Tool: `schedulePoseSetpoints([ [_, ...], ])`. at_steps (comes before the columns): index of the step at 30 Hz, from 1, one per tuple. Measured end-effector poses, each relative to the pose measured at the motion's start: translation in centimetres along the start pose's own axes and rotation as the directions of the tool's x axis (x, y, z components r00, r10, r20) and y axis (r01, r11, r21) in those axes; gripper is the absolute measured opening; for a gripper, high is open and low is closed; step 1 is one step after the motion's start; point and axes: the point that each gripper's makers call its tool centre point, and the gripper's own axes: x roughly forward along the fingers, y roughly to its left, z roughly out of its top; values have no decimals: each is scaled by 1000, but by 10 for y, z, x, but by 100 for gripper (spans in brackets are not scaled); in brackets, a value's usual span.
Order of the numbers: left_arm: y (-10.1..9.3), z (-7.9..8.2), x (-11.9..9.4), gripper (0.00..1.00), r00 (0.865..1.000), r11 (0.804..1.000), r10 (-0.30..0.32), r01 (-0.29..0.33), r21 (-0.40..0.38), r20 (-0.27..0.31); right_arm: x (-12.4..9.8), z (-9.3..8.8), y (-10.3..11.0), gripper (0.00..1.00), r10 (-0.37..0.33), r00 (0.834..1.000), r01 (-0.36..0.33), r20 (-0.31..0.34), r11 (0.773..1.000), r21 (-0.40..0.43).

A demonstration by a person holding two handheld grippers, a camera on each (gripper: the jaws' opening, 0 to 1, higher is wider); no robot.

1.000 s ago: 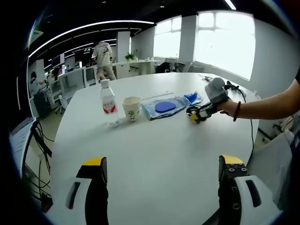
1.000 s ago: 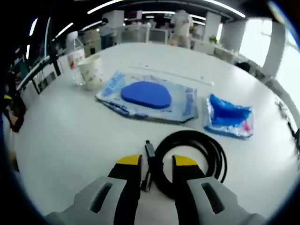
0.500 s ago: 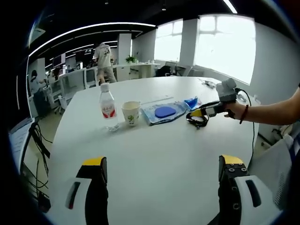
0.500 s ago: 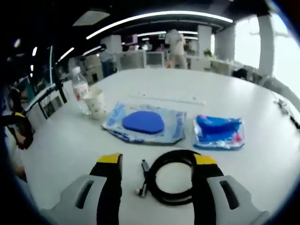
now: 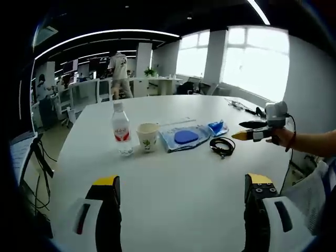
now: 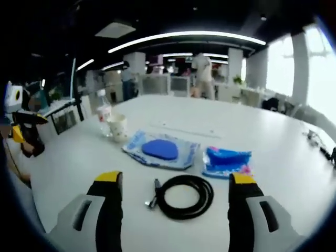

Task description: Arrange the tabletop items into an orderly group along one side of the table until the central work area is clear of visible clutter.

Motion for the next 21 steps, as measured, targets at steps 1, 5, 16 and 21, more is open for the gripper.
schedulePoseSetpoints([
  [1, -1, 0, 0, 98, 1000, 1000, 1, -1, -3, 1, -4, 1, 0, 85, 3, 1000, -3, 4, 1000, 1],
  [5, -3, -1, 1, 97, 1000, 1000, 9, -9, 8, -8, -25, -1, -2, 91, 5, 1000, -5, 2, 1000, 21],
  [16, -7, -8, -1, 96, 1000, 1000, 20, -21, -12, -17, -70, -14, -2, 99, 29, 999, -28, -25, 999, 37],
  [21, -10, -12, -5, 96, 999, 999, 31, -31, -19, -22, -84, -11, 0, 99, 36, 999, -35, -16, 998, 48],
])
